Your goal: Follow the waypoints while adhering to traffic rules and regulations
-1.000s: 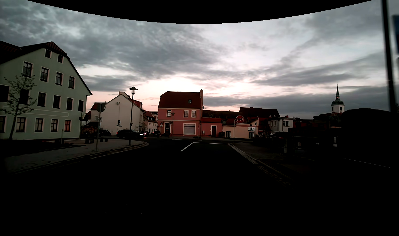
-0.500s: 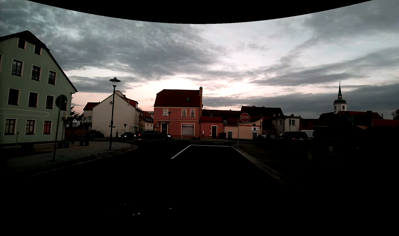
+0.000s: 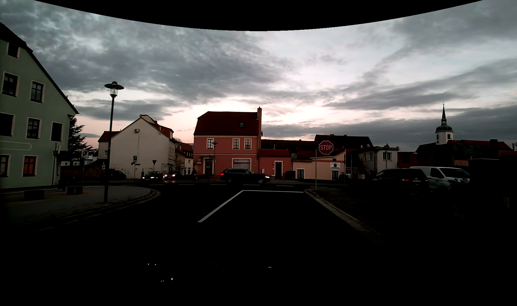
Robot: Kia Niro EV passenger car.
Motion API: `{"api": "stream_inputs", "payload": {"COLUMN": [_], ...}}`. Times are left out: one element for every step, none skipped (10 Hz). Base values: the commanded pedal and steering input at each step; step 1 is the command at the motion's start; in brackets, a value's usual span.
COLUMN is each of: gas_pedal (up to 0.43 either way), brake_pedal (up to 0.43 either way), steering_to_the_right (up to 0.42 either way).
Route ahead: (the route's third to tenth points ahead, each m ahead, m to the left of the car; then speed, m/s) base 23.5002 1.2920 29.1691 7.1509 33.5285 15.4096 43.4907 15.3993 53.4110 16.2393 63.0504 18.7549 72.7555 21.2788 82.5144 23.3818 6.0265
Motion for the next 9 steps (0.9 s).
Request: {"api": "stream_inputs", "payload": {"gas_pedal": [0.0, 0.0, 0.0, 0.0, 0.0, 0.0, 0.0, 0.0, 0.0], "brake_pedal": [0.159, 0.165, 0.171, 0.177, 0.189, 0.189, 0.183, 0.177, 0.171], "steering_to_the_right": [0.0, 0.0, 0.0, 0.0, 0.0, -0.002, -0.004, -0.005, -0.005]}}
